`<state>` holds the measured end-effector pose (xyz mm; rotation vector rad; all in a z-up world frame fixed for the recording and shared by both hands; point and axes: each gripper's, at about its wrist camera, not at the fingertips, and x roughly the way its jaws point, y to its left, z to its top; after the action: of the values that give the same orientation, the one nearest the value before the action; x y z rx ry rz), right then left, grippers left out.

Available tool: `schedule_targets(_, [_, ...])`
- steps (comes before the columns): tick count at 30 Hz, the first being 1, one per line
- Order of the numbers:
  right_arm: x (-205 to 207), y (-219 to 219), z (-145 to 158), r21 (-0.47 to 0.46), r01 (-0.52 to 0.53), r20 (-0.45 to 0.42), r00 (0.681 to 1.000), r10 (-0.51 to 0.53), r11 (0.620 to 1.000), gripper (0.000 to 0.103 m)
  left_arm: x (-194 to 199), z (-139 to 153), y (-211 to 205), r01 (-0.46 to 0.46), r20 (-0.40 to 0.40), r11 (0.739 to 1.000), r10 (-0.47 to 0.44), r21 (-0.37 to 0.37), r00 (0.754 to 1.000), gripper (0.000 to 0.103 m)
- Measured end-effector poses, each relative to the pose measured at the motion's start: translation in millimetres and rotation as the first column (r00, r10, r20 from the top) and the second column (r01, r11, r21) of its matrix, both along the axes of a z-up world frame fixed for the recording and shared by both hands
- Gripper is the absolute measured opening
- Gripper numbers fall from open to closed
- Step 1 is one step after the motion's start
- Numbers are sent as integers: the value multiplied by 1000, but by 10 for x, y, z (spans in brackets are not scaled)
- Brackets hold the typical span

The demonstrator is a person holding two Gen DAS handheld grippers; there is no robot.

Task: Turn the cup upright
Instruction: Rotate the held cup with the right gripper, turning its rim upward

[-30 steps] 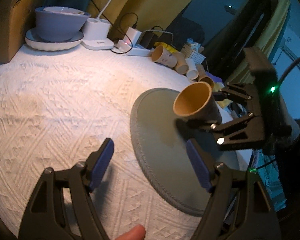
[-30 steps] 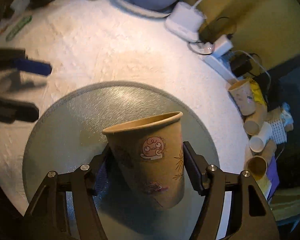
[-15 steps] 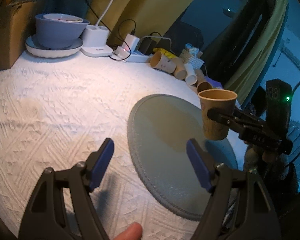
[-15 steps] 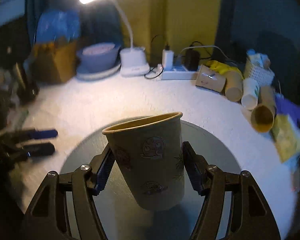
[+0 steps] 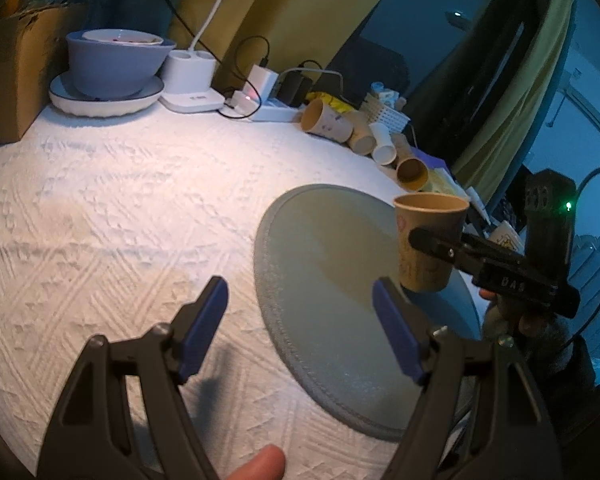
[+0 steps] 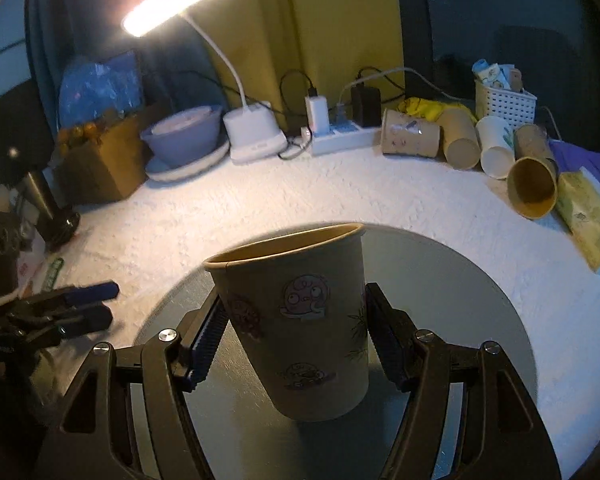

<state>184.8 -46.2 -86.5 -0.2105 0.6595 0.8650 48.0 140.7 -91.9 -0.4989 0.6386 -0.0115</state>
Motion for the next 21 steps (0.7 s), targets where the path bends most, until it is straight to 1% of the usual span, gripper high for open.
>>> schedule_targets(4, [-6, -46, -45, 2, 9, -15, 1000, -9, 1000, 70, 5, -1, -2, 0, 0, 1000, 0, 0, 1000, 76])
schedule_targets(7, [-2, -86, -47, 20, 18, -28, 999, -17, 1000, 70, 4, 1, -5, 1, -1, 1000, -1, 1, 1000, 76])
schedule_targets(14, [-39, -136, -54, 31, 10, -36, 999, -9, 999, 70, 7, 4, -20, 3, -4, 1000, -3, 3, 1000, 76])
schedule_targets(19, [24, -44, 47, -19, -3, -32, 999, 3, 1000, 70, 8, 5, -19, 3, -5, 1000, -3, 0, 1000, 76])
schedule_targets(20, [69, -3, 82, -29, -11, -52, 999, 10, 1000, 70, 10, 5, -17, 3, -7, 1000, -3, -2, 1000, 76])
schedule_targets(21, [141, 89, 106, -63, -37, -93, 995, 31, 997, 70, 12, 7, -14, 2, -8, 1000, -2, -3, 1000, 76])
